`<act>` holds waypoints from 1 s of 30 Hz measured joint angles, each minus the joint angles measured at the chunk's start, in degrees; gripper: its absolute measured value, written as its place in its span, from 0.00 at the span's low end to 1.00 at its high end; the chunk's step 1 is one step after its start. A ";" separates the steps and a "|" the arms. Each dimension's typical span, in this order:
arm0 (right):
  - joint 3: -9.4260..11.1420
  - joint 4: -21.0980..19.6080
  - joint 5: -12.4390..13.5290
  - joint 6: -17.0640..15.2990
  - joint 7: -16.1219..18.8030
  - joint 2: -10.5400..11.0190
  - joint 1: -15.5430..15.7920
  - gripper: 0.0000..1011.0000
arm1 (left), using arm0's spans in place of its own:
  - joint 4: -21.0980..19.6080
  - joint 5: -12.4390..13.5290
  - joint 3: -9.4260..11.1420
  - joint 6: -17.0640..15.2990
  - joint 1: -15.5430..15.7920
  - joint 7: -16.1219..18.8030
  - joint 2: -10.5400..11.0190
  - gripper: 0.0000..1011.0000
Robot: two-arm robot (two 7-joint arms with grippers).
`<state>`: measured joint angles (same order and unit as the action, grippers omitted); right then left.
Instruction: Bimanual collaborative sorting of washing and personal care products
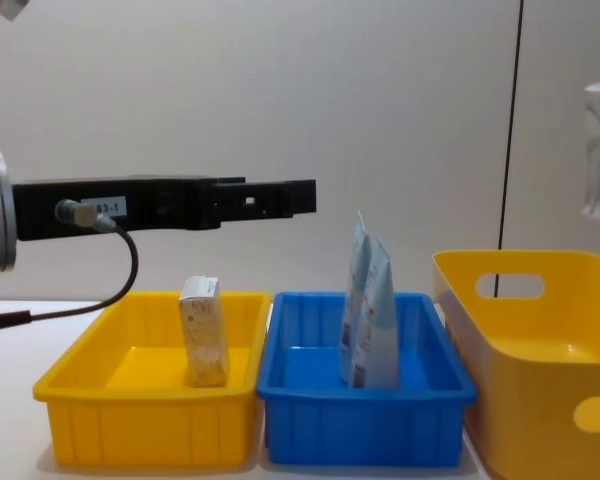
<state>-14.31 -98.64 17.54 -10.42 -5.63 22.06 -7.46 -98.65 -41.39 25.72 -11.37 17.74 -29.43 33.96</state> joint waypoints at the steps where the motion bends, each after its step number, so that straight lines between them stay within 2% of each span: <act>1: 0.05 0.13 -0.24 -0.22 -0.74 -0.29 -0.12 0.36 | 0.00 0.00 0.01 -0.01 -0.01 0.01 0.00 0.99; 6: 0.12 1.23 -1.94 -1.59 -4.28 -2.24 -0.87 0.36 | 0.00 -0.03 0.04 -0.04 -0.03 0.12 0.00 0.99; 12: -0.27 2.51 -3.32 -2.47 -5.95 -3.37 -1.44 0.36 | 0.00 -0.07 0.07 -0.07 -0.03 0.17 0.00 0.99; 30: -1.80 4.83 -4.85 -4.64 -4.30 -3.74 -2.54 0.36 | -0.01 -0.10 0.08 -0.11 -0.03 0.27 0.00 0.99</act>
<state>-16.10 -93.81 12.69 -15.06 -9.92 18.31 -10.00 -98.66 -41.49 25.80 -11.48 17.71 -29.16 33.96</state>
